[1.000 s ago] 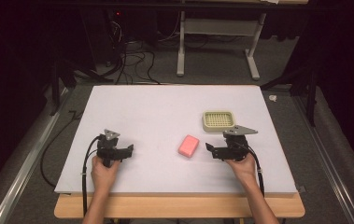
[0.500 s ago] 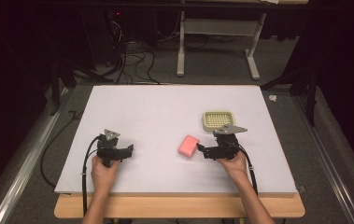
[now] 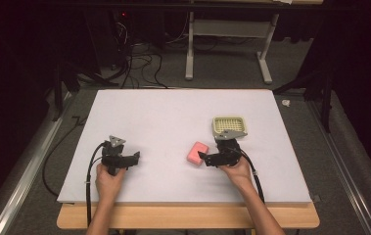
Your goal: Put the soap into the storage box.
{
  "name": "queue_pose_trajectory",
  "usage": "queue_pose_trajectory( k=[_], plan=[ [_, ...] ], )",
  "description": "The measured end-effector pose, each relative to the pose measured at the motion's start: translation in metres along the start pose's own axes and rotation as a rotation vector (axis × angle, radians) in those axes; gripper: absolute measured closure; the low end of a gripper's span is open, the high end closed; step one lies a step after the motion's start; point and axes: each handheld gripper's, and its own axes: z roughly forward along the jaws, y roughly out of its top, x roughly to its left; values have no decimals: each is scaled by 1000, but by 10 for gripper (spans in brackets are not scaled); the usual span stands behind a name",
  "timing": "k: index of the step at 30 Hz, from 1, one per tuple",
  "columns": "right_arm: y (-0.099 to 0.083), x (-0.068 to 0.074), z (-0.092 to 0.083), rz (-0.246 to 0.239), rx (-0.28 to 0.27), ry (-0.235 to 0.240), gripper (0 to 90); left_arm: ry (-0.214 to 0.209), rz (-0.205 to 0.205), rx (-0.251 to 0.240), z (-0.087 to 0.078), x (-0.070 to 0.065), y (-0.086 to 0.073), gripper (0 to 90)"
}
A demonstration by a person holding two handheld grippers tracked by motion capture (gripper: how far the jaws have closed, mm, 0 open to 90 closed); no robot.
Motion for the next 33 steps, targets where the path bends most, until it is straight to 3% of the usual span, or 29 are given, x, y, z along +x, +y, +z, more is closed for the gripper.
queue_pose_trajectory(
  k=[19,33],
  plan=[
    [9,13,31,-70,52,16,121,0,0,1,0,0,0,156],
    [8,16,50,-88,103,21,114,0,0,-1,0,0,0,156]
  ],
)
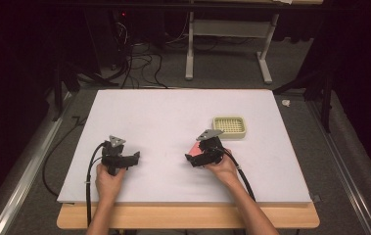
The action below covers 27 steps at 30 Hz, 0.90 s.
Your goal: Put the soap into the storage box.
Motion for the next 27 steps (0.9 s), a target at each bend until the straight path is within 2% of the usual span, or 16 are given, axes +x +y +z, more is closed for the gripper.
queue_pose_trajectory(
  k=[12,13,27],
  plan=[
    [-5,-2,10,-1,48,10,114,0,0,0,0,0,0,156],
    [-5,-1,11,12,58,12,113,0,0,0,0,0,0,156],
    [-7,-1,11,-26,52,-2,133,0,0,0,0,0,0,156]
  ],
)
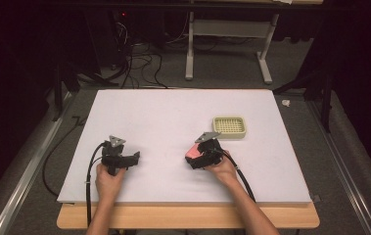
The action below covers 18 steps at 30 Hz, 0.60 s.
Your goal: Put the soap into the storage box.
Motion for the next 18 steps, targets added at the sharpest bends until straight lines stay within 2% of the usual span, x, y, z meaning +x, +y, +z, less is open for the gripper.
queue_pose_trajectory(
  k=[3,6,13,18],
  plan=[
    [0,0,0,1,1,4,135,0,0,0,0,0,0,156],
    [1,1,-1,30,3,3,136,0,0,1,0,0,0,156],
    [1,-1,-4,60,2,8,137,0,0,0,0,0,0,156],
    [1,-1,-8,56,-15,9,137,0,0,1,0,0,0,156]
  ],
)
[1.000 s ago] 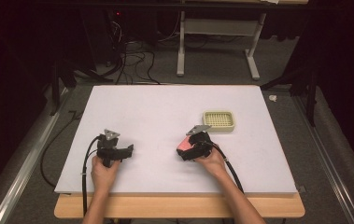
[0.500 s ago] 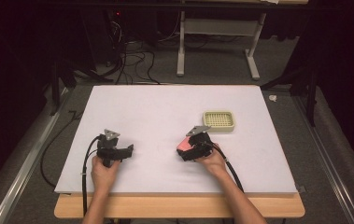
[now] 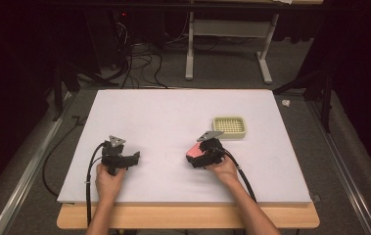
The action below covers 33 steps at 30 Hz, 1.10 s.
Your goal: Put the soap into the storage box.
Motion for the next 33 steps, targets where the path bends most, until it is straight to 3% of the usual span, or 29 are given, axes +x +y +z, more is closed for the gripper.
queue_pose_trajectory(
  k=[11,33],
  plan=[
    [0,-1,-9,7,-18,2,137,0,0,0,0,0,0,156],
    [-17,-21,-39,73,-27,-22,137,-1,-1,1,0,0,0,156]
  ],
)
